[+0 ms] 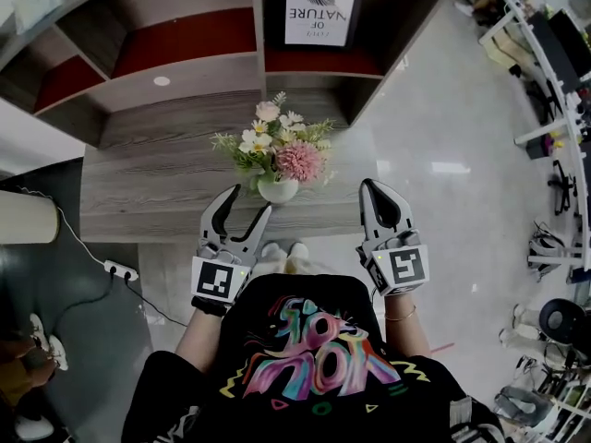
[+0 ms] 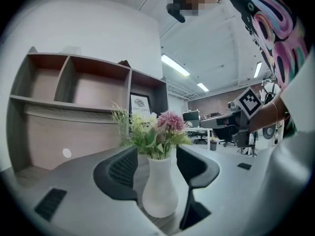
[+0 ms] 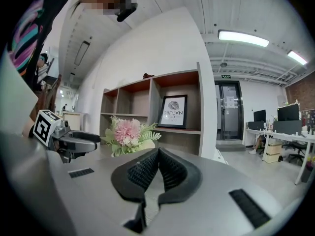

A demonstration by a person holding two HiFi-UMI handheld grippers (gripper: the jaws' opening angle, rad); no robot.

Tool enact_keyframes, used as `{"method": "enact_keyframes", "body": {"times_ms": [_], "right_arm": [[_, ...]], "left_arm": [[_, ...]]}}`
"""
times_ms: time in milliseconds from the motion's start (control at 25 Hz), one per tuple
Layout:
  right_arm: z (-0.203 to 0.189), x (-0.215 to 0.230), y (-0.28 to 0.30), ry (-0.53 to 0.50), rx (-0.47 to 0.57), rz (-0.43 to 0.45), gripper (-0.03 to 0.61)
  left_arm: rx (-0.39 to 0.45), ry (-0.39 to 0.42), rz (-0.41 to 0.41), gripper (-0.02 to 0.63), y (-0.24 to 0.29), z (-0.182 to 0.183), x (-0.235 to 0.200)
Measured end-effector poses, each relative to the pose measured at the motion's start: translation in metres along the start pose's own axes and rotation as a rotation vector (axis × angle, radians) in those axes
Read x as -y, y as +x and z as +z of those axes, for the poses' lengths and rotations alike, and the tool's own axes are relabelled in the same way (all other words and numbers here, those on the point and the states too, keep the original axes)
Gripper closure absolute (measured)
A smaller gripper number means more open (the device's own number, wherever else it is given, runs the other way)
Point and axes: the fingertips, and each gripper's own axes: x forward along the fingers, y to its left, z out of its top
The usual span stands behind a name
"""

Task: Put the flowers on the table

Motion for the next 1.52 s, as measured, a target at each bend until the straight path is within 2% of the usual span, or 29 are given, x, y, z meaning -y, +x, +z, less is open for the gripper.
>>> {"method": "enact_keyframes", "body": {"times_ms": [160, 320, 600, 720, 840, 920, 1080, 1520], "right_arm": [[0.016, -0.002, -0.001, -0.006, 0.060, 0.024, 0.563], [0.025, -0.002, 0.000, 0.001, 0.087, 0.044, 0.563], [0.029, -0.009, 0.001, -0.035, 0.050, 0.098, 0.563], [0.033, -0.010, 0.001, -0.025, 0.043, 0.102, 0.563], [0.039, -0.011, 0.004, -0.014, 0.067, 0.110, 0.563], [0.051, -0.012, 0.007, 0.001, 0.121, 0.111, 0.563], [0.048, -0.008, 0.008, 0.004, 0.093, 0.108, 0.563], [0.051, -0.005, 0.014, 0.006, 0.108, 0.099, 0.565]], "left_arm": [[0.025, 0.005, 0.020, 0.394, -0.002, 0.021, -0.003], [-0.023, 0.046, -0.001, 0.416, -0.004, 0.024, -0.004], [0.004, 0.045, 0.032, 0.493, -0.003, 0.043, -0.010], [0.018, 0.039, 0.019, 0.554, -0.002, 0.050, -0.007], [0.027, 0.021, 0.001, 0.575, 0.000, 0.054, -0.005], [0.020, 0.022, 0.002, 0.580, 0.001, 0.055, -0.005], [-0.006, 0.042, 0.020, 0.584, 0.004, 0.054, -0.010], [-0.012, 0.053, -0.009, 0.589, 0.010, 0.052, -0.012]]}}
